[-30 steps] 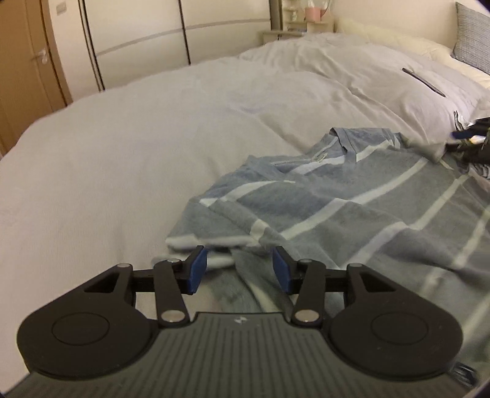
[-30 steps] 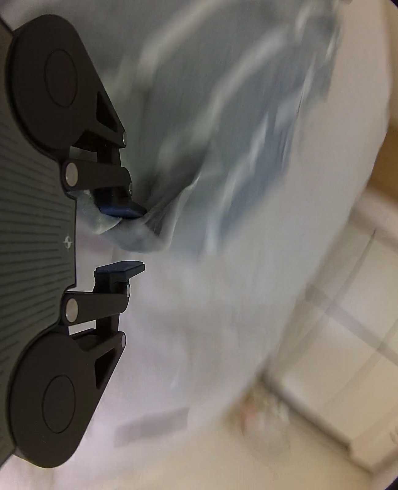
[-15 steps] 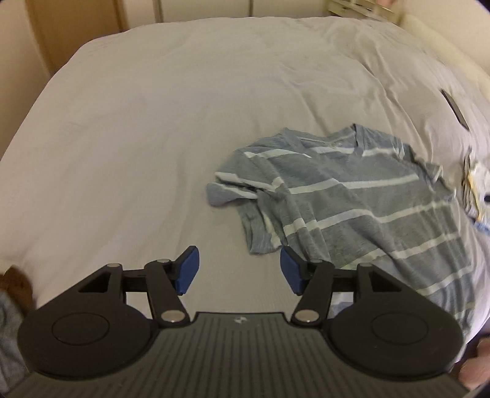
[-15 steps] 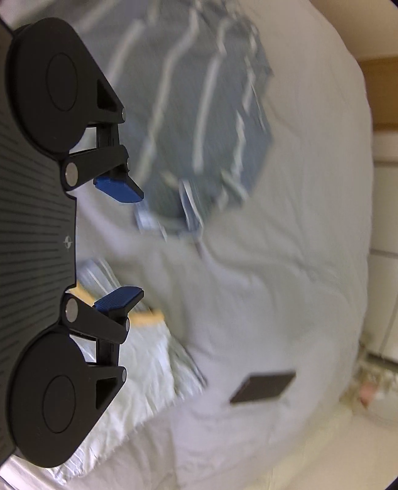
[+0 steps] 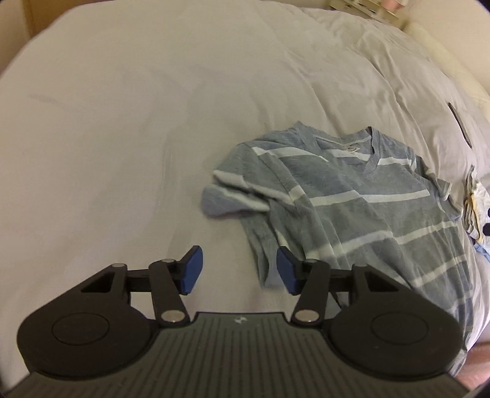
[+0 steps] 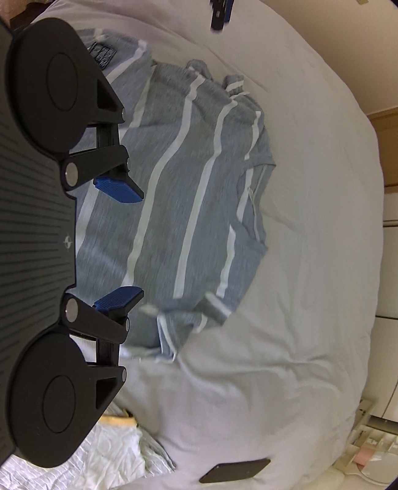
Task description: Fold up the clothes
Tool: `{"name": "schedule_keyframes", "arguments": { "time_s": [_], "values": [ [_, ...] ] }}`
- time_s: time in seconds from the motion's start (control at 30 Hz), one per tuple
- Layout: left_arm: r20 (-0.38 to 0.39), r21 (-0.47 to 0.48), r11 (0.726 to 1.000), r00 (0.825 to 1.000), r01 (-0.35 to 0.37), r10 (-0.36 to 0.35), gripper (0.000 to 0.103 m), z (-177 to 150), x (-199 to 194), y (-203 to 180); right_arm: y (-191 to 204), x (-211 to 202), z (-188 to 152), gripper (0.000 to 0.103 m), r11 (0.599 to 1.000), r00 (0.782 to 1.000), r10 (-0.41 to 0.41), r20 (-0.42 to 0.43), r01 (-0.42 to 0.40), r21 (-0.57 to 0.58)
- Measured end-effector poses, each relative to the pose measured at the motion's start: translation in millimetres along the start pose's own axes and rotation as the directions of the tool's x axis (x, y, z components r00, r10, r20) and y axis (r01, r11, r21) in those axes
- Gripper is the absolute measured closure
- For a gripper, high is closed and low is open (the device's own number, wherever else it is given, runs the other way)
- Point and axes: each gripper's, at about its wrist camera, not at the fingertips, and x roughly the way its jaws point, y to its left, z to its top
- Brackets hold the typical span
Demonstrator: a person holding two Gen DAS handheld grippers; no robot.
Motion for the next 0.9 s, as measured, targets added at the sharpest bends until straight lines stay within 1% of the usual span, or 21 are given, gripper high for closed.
{"name": "schedule_keyframes", "arguments": {
  "time_s": [0.1, 0.2, 0.33, 0.37, 0.43, 0.47, 0.5, 0.53, 0.57, 0.63, 0.67, 0.73, 0.77, 0.83, 0.9],
  "values": [
    [-0.006, 0.036, 0.999, 1.000, 0.024, -0.024, 0.055, 15.9, 31.7, 11.0, 14.6, 8.1, 12.0, 0.040, 1.000, 1.000, -0.006, -0.026, 0.006, -0.011],
    [-0.014, 0.057, 0.998, 0.999, 0.037, -0.037, 0.055, 29.6, 57.8, 23.0, 23.9, 19.7, 22.1, 0.040, 0.999, 0.999, -0.013, -0.035, 0.012, -0.043],
    [-0.030, 0.073, 0.994, 0.996, 0.084, -0.082, 0.055, 41.6, 84.2, 31.9, 22.6, 40.0, 35.3, 0.040, 0.998, 0.997, -0.036, -0.065, 0.033, -0.055],
    [-0.039, 0.064, 0.993, 0.994, 0.103, -0.100, 0.058, 43.2, 89.6, 33.0, 20.1, 44.7, 39.1, 0.040, 0.998, 0.997, -0.039, -0.070, 0.036, -0.051],
    [-0.070, 0.047, 0.990, 0.989, 0.136, -0.133, 0.080, 45.6, 98.0, 34.1, 13.2, 53.1, 46.9, 0.040, 0.998, 0.996, -0.040, -0.076, 0.036, -0.051],
    [-0.092, 0.044, 0.988, 0.985, 0.150, -0.145, 0.100, 46.2, 100.2, 33.3, 9.3, 56.8, 50.8, 0.040, 0.998, 0.996, -0.039, -0.080, 0.034, -0.054],
    [-0.106, 0.055, 0.989, 0.985, 0.140, -0.134, 0.103, 46.7, 98.8, 31.8, 5.1, 61.6, 54.8, 0.040, 0.998, 0.996, -0.035, -0.087, 0.030, -0.056],
    [-0.113, 0.078, 0.991, 0.988, 0.113, -0.104, 0.103, 47.0, 94.8, 29.8, 1.0, 66.4, 58.3, 0.040, 0.998, 0.995, -0.029, -0.093, 0.023, -0.057],
    [-0.113, 0.100, 0.992, 0.991, 0.076, -0.065, 0.103, 47.3, 88.8, 29.1, -3.3, 71.3, 62.3, 0.040, 0.998, 0.995, -0.023, -0.100, 0.017, -0.059],
    [-0.112, 0.105, 0.994, 0.993, -0.024, 0.036, 0.103, 48.8, 73.4, 35.2, -12.9, 80.8, 72.4, 0.040, 0.997, 0.994, -0.009, -0.107, 0.001, -0.073],
    [-0.118, 0.096, 0.993, 0.990, -0.068, 0.079, 0.103, 49.3, 66.1, 40.8, -17.7, 85.4, 77.4, 0.040, 0.997, 0.994, -0.001, -0.107, -0.008, -0.081],
    [-0.143, 0.072, 0.990, 0.981, -0.125, 0.134, 0.102, 51.1, 54.9, 51.9, -27.8, 94.8, 87.0, 0.040, 0.995, 0.994, 0.017, -0.105, -0.027, -0.096],
    [-0.150, 0.069, 0.986, 0.976, -0.152, 0.161, 0.097, 53.4, 50.8, 54.7, -33.2, 99.4, 92.4, 0.040, 0.994, 0.994, 0.024, -0.103, -0.034, -0.104],
    [-0.141, 0.083, 0.976, 0.967, -0.203, 0.213, 0.092, 60.9, 44.9, 54.4, -45.0, 108.0, 104.5, 0.040, 0.991, 0.995, 0.041, -0.092, -0.052, -0.123],
    [-0.112, 0.118, 0.970, 0.968, -0.213, 0.226, 0.077, 73.8, 45.8, 46.6, -55.9, 117.6, 115.5, 0.040, 0.987, 0.995, 0.062, -0.080, -0.073, -0.143]
  ]
}}
